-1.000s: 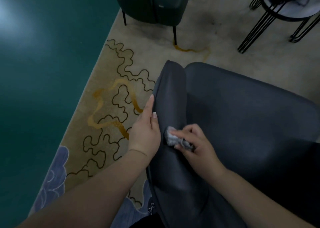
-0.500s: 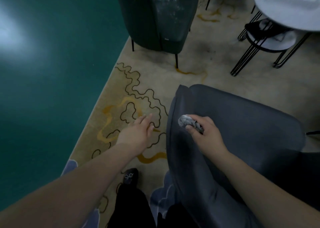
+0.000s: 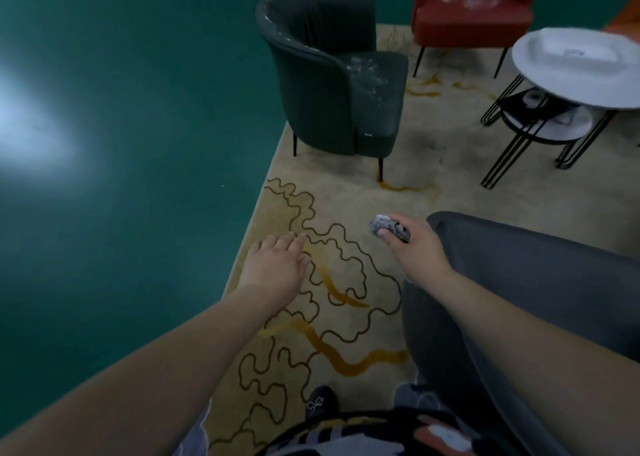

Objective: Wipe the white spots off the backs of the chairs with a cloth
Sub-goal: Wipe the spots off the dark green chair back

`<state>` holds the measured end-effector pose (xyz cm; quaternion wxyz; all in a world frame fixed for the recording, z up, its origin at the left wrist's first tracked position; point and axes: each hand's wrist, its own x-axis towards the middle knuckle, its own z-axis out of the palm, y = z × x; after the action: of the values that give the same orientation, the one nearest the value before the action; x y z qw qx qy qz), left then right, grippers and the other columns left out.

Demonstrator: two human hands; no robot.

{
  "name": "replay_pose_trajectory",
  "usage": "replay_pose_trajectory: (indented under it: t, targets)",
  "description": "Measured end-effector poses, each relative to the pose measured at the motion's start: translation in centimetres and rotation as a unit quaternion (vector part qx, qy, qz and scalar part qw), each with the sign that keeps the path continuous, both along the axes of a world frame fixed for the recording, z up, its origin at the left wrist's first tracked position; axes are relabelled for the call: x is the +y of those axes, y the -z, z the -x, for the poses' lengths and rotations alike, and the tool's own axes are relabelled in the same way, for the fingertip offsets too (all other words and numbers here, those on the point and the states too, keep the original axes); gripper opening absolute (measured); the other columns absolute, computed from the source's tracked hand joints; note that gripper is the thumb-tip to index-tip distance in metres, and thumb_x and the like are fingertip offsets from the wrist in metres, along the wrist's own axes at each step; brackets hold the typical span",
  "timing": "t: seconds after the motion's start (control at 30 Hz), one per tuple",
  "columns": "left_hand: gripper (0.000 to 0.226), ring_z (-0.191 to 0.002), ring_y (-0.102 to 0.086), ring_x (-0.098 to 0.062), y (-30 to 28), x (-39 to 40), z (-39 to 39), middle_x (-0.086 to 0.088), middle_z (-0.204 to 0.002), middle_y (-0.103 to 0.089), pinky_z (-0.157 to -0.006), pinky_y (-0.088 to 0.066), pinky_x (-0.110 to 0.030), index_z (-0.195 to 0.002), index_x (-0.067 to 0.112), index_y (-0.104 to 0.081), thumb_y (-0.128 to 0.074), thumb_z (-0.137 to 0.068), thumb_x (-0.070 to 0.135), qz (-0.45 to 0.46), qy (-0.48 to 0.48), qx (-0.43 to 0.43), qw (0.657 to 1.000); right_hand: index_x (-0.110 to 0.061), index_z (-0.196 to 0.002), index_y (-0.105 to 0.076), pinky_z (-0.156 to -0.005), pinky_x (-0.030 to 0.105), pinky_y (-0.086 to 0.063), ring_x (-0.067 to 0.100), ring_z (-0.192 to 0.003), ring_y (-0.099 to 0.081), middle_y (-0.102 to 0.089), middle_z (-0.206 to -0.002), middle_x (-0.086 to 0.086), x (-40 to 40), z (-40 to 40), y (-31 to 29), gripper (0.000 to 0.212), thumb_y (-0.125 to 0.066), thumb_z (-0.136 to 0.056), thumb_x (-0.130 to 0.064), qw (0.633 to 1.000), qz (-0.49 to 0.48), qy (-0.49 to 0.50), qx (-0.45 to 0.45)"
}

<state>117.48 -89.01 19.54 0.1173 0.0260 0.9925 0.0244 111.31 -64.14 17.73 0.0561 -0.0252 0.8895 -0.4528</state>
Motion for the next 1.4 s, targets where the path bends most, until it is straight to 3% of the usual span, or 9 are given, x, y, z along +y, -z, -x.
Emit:
replay_pose_trajectory:
  t: [0.1,0.4,0.53,0.77,0.93,1.4]
  targets:
    - [0.055,-0.14,-0.026,-0.021,-0.6,-2.5,0.8,0.003,-0.152,-0.033,-0.115,-0.02,-0.042,-0.15,0.026,-0.021,-0.02,-0.1,0.048,0.006,0.0,0.003,1.0,-0.024,-0.124,-0.062,-0.099,0.037,-0.046,0.016,-0.109,-0.058,-0.063,-0.118,0.002,-2.3,0.7,-0.7,0.036,-0.063,-0.09,-0.036,1.0,-0.01,-0.001,-0.009]
    - [0.059,-0.142,-0.022,-0.024,-1.2,-3.9,7.5,0.002,-0.156,-0.027,-0.116,-0.015,-0.047,-0.151,0.027,-0.019,-0.024,-0.098,0.051,0.024,0.016,-0.011,1.0,-0.024,-0.123,-0.062,-0.098,0.033,-0.046,0.014,-0.107,-0.058,-0.063,-0.117,0.0,-3.5,6.8,-2.4,0.033,-0.062,-0.092,-0.033,1.0,-0.003,0.02,-0.012]
    - [0.058,-0.142,-0.021,-0.023,-1.0,-3.5,12.7,0.002,-0.156,-0.027,-0.117,-0.015,-0.046,-0.151,0.027,-0.019,-0.024,-0.098,0.05,0.029,0.023,-0.007,0.999,-0.023,-0.121,-0.063,-0.095,0.03,-0.045,0.014,-0.106,-0.058,-0.064,-0.114,-0.001,-3.0,11.7,-2.3,0.03,-0.061,-0.092,-0.03,0.999,0.001,0.029,-0.02]
    - [0.058,-0.143,-0.02,-0.022,-1.5,-1.7,22.9,0.002,-0.156,-0.025,-0.118,-0.014,-0.044,-0.151,0.024,-0.02,-0.023,-0.098,0.049,0.034,0.048,-0.019,0.998,-0.02,-0.116,-0.065,-0.091,0.039,-0.048,0.021,-0.098,-0.06,-0.062,-0.106,0.01,-0.1,21.3,-2.5,0.025,-0.06,-0.093,-0.027,0.998,0.008,0.064,-0.026]
    - [0.056,-0.142,-0.023,-0.021,-1.9,-1.3,29.5,0.002,-0.154,-0.03,-0.117,-0.014,-0.042,-0.149,0.024,-0.024,-0.024,-0.098,0.047,0.02,0.07,0.013,0.997,-0.02,-0.116,-0.066,-0.093,0.035,-0.047,0.018,-0.099,-0.059,-0.063,-0.109,0.01,1.2,26.6,-2.6,0.026,-0.062,-0.091,-0.026,0.994,-0.004,0.102,-0.023]
    - [0.057,-0.143,-0.02,-0.02,-1.4,-5.6,48.9,0.003,-0.157,-0.025,-0.117,-0.016,-0.042,-0.152,0.025,-0.018,-0.022,-0.099,0.047,-0.009,0.133,0.004,0.991,-0.019,-0.121,-0.064,-0.095,0.036,-0.047,0.02,-0.104,-0.06,-0.062,-0.114,0.011,-3.5,41.7,-4.3,0.03,-0.062,-0.092,-0.026,0.987,-0.03,0.157,-0.03]
